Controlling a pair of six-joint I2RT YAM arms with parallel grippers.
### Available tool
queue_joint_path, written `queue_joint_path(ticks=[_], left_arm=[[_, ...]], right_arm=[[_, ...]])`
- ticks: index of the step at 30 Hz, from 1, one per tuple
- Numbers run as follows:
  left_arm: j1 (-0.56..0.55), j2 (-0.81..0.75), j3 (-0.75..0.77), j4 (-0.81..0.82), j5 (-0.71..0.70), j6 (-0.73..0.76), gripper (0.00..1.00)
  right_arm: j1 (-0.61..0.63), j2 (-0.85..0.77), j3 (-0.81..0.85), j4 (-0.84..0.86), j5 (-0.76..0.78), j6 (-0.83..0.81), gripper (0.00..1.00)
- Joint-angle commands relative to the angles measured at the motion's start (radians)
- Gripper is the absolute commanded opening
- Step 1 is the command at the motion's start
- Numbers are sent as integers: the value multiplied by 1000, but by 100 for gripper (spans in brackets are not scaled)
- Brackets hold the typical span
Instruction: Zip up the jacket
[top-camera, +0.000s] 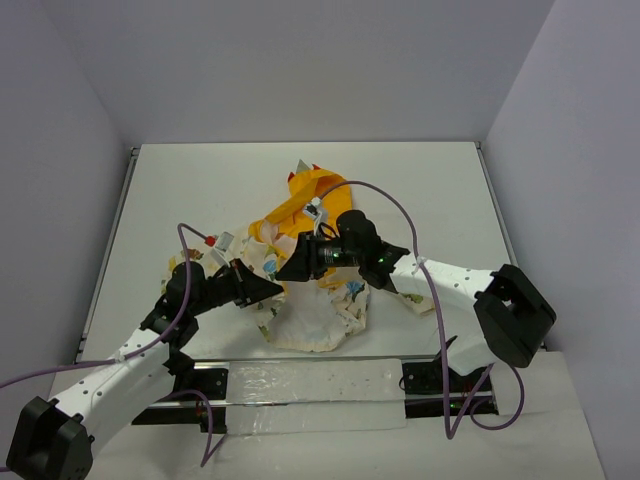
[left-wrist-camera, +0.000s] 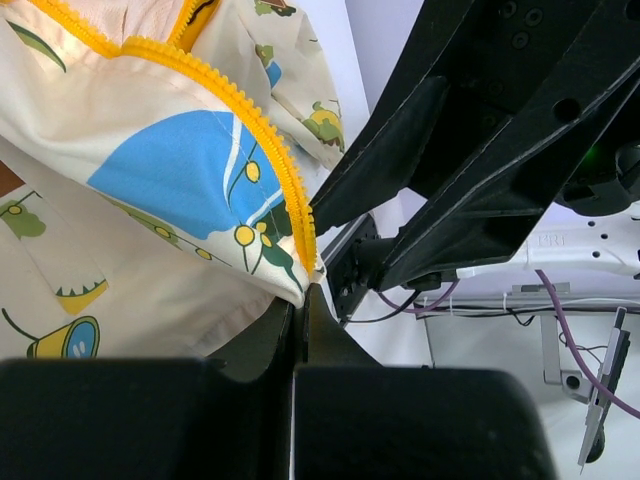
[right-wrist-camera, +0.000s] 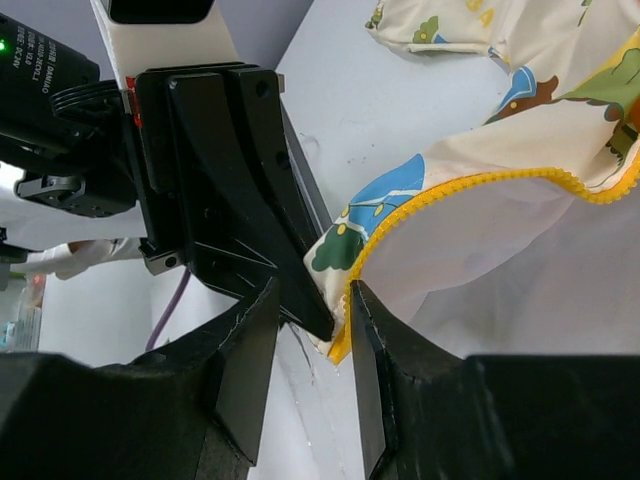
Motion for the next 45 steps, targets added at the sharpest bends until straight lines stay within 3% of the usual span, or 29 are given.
queue_joint_path(ticks=[1, 3, 7, 13, 19, 21, 24, 27, 29, 31, 32, 33, 35, 38, 45], left_arm=[[-4, -15, 0, 46, 13, 6, 0], [-3, -15, 0, 44, 14, 7, 0], [-4, -15, 1, 44, 17, 8, 0], [-4, -16, 1, 41, 11, 14, 0], [-3, -18, -2, 44, 10, 10, 0], [-4, -21, -1, 40, 8, 13, 0], [-3, -27, 1, 34, 4, 15, 0], [-3, -46, -1, 21, -4, 15, 0], [-3, -67, 4, -11, -17, 26, 10], [-3, -80, 4, -33, -22, 29, 39], [-3, -90, 3, -36, -22, 26, 40], [-3, -103, -2, -39, -26, 22, 69], [-3, -159, -17, -66, -53, 6, 89], [-4, -204, -27, -113, -111, -5, 94], [-3, -288, 29, -262, -269, -3, 79]], right_arm=[[8, -4, -5, 42, 7, -1, 47], [7, -5, -7, 31, 28, -4, 54], [8, 5, -13, 30, 38, -1, 55], [8, 13, -23, 63, 18, 11, 39], [11, 21, -13, 68, -12, 2, 35], [11, 24, -10, 69, -12, 2, 29], [10, 25, -6, 74, -8, 7, 7], [11, 17, -5, 70, 8, 11, 0], [10, 8, -5, 64, 22, 9, 0], [11, -1, -8, 59, 32, 6, 0], [10, -5, -8, 54, 38, 5, 0], [11, -11, -8, 45, 46, 2, 0], [11, -22, -10, 36, 56, -4, 0], [11, -31, -14, 32, 61, -4, 0], [11, -35, -9, 24, 65, -4, 0]])
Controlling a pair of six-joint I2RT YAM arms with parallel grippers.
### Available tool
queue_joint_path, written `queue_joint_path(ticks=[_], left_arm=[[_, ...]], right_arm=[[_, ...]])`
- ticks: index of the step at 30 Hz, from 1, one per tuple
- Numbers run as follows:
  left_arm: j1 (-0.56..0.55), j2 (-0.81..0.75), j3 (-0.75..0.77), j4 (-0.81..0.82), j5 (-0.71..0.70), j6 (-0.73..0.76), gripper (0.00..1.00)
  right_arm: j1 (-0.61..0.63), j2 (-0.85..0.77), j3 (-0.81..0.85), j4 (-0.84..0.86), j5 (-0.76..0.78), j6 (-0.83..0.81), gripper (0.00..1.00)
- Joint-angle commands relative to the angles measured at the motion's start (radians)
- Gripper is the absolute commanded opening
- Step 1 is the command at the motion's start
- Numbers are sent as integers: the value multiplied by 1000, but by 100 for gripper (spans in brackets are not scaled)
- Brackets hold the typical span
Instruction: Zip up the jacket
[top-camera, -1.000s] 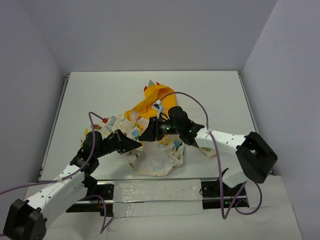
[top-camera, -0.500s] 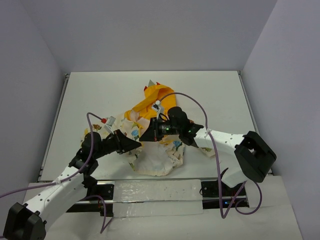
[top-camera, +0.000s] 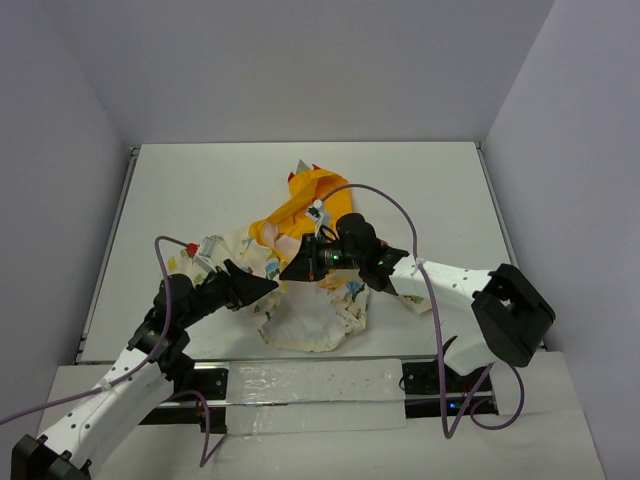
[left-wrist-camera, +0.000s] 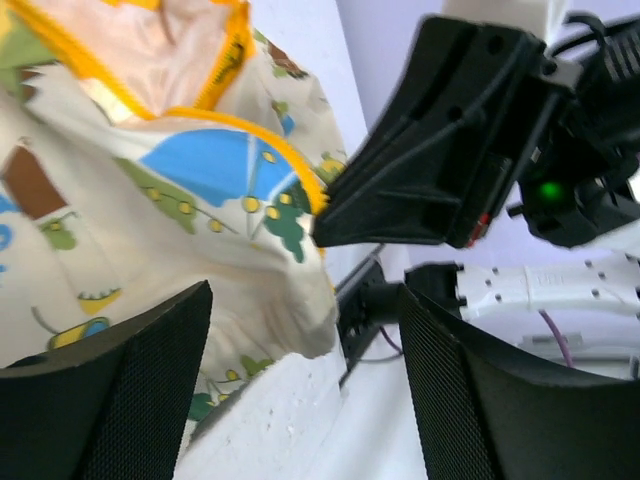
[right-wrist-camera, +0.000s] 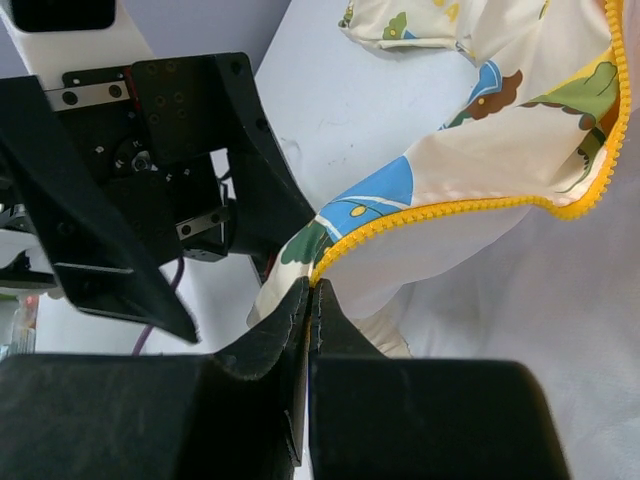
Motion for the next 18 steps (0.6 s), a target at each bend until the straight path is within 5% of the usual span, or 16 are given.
queue_joint_path(ticks=[1, 5, 9, 12, 18], left_arm=[[-3, -75, 81, -181, -176, 21, 78], [-4, -87, 215, -339, -263, 78, 63], [-5, -5, 337, -467, -221, 129, 59], [-8, 44, 395, -526, -185, 140, 64], [-18, 150, 390, -572, -128, 162, 91]], right_arm=[[9, -42, 16, 17, 16, -13, 0], [7, -40, 22, 10, 24, -13, 0], [9, -33, 29, 8, 26, -10, 0], [7, -31, 35, -1, 30, -12, 0], [9, -21, 46, -2, 33, -7, 0]])
